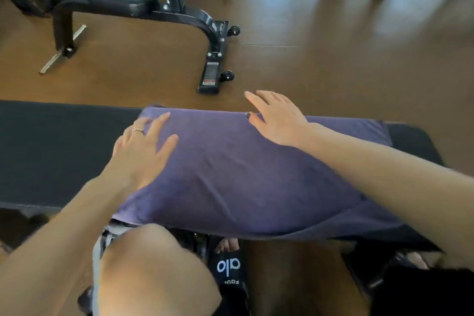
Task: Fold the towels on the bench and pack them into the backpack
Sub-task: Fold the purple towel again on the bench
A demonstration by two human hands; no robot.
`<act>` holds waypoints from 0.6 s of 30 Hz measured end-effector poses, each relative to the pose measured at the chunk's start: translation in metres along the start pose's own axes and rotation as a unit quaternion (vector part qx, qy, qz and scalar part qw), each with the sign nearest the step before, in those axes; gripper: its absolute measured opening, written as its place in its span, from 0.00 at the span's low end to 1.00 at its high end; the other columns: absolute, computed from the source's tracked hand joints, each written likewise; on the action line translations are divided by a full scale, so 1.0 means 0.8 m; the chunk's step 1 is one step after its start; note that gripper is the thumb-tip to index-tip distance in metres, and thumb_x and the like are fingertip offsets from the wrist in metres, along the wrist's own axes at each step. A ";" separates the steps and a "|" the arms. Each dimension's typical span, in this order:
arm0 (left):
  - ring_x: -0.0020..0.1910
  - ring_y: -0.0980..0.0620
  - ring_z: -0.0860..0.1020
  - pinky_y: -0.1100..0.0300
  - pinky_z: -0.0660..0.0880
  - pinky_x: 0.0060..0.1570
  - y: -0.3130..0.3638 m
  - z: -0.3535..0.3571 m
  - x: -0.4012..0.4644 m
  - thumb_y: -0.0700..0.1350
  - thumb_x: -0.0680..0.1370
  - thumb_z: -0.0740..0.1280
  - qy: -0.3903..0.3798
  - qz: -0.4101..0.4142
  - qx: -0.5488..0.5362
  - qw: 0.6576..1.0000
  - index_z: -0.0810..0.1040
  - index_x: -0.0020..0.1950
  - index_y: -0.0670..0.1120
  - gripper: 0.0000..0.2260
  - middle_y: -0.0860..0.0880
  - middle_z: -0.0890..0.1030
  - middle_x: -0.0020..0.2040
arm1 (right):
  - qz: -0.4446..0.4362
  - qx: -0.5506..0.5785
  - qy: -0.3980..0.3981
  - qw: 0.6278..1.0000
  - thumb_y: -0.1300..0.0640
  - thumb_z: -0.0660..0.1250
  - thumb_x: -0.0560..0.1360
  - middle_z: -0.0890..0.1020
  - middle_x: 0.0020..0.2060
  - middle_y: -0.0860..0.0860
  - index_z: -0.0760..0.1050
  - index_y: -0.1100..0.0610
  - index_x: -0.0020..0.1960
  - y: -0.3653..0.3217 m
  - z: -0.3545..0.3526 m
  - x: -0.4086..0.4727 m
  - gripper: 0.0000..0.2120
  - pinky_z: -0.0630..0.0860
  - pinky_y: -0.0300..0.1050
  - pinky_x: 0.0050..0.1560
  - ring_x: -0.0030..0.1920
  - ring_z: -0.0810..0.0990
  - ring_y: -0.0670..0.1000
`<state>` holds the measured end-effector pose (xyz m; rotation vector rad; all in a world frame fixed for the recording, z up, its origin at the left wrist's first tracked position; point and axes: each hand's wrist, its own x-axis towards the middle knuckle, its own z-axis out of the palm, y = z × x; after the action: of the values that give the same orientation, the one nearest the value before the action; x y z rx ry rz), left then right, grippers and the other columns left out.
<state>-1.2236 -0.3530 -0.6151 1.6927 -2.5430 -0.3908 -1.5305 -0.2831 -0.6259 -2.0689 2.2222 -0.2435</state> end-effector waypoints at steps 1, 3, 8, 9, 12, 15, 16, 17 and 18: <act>0.74 0.40 0.64 0.43 0.62 0.73 0.034 0.000 0.004 0.67 0.78 0.51 -0.011 0.051 -0.010 0.999 0.60 0.79 0.58 0.31 0.44 0.66 0.76 | 0.034 -0.004 0.002 0.999 0.45 0.53 0.83 0.66 0.75 0.57 0.56 0.53 0.80 0.033 -0.009 -0.025 0.27 0.58 0.52 0.74 0.75 0.62 0.58; 0.73 0.43 0.66 0.45 0.65 0.71 0.113 0.007 0.003 0.68 0.76 0.52 -0.046 0.155 -0.015 0.987 0.64 0.78 0.55 0.33 0.46 0.68 0.74 | 0.100 -0.007 0.006 0.995 0.47 0.55 0.83 0.67 0.74 0.57 0.57 0.54 0.79 0.090 -0.027 -0.076 0.28 0.60 0.52 0.73 0.74 0.63 0.59; 0.56 0.50 0.77 0.51 0.76 0.55 0.291 0.057 -0.059 0.64 0.80 0.60 -0.165 0.369 0.017 0.914 0.73 0.64 0.53 0.20 0.53 0.76 0.59 | 0.212 0.037 0.007 0.977 0.49 0.59 0.81 0.72 0.69 0.57 0.62 0.54 0.77 0.176 -0.048 -0.184 0.26 0.67 0.56 0.69 0.70 0.68 0.62; 0.51 0.51 0.77 0.53 0.77 0.50 0.314 0.068 -0.073 0.64 0.79 0.61 -0.173 0.401 0.017 0.900 0.74 0.61 0.53 0.19 0.54 0.76 0.55 | 0.220 0.052 0.003 0.974 0.49 0.60 0.81 0.72 0.69 0.57 0.64 0.54 0.76 0.185 -0.047 -0.198 0.25 0.67 0.56 0.69 0.69 0.69 0.61; 0.40 0.59 0.74 0.65 0.74 0.40 0.360 0.095 -0.101 0.63 0.79 0.64 -0.168 0.459 -0.005 0.872 0.74 0.54 0.53 0.15 0.58 0.76 0.47 | 0.211 0.084 -0.015 0.974 0.49 0.62 0.80 0.71 0.70 0.55 0.65 0.54 0.75 0.200 -0.043 -0.220 0.25 0.68 0.55 0.69 0.70 0.69 0.58; 0.37 0.61 0.74 0.66 0.74 0.39 0.389 0.111 -0.119 0.57 0.79 0.68 -0.201 0.490 -0.035 0.848 0.72 0.49 0.54 0.09 0.58 0.77 0.43 | 0.180 0.108 -0.037 0.977 0.49 0.62 0.80 0.68 0.73 0.53 0.64 0.53 0.76 0.212 -0.048 -0.224 0.26 0.65 0.54 0.72 0.73 0.65 0.56; 0.38 0.60 0.75 0.65 0.76 0.40 0.396 0.113 -0.125 0.55 0.79 0.69 -0.217 0.498 -0.047 0.838 0.71 0.48 0.54 0.08 0.58 0.77 0.42 | 0.172 0.104 -0.054 0.978 0.49 0.62 0.80 0.65 0.75 0.52 0.64 0.52 0.76 0.217 -0.051 -0.224 0.26 0.63 0.53 0.74 0.75 0.63 0.55; 0.39 0.59 0.76 0.63 0.77 0.42 0.403 0.114 -0.131 0.52 0.79 0.69 -0.237 0.505 -0.060 0.828 0.72 0.48 0.53 0.08 0.57 0.77 0.42 | 0.166 0.095 -0.073 0.979 0.49 0.61 0.81 0.63 0.77 0.52 0.64 0.52 0.77 0.224 -0.053 -0.225 0.26 0.59 0.52 0.75 0.76 0.60 0.55; 0.39 0.58 0.76 0.61 0.79 0.44 0.409 0.116 -0.136 0.51 0.79 0.70 -0.258 0.510 -0.068 0.818 0.72 0.49 0.53 0.07 0.56 0.78 0.42 | 0.157 0.077 -0.089 0.981 0.48 0.60 0.81 0.60 0.78 0.52 0.62 0.51 0.78 0.231 -0.055 -0.225 0.26 0.56 0.51 0.76 0.77 0.57 0.55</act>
<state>-1.4926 -0.1177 -0.6150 -0.0224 -3.1737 -0.9501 -1.7063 -0.0893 -0.6231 -1.5695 2.2950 -0.1894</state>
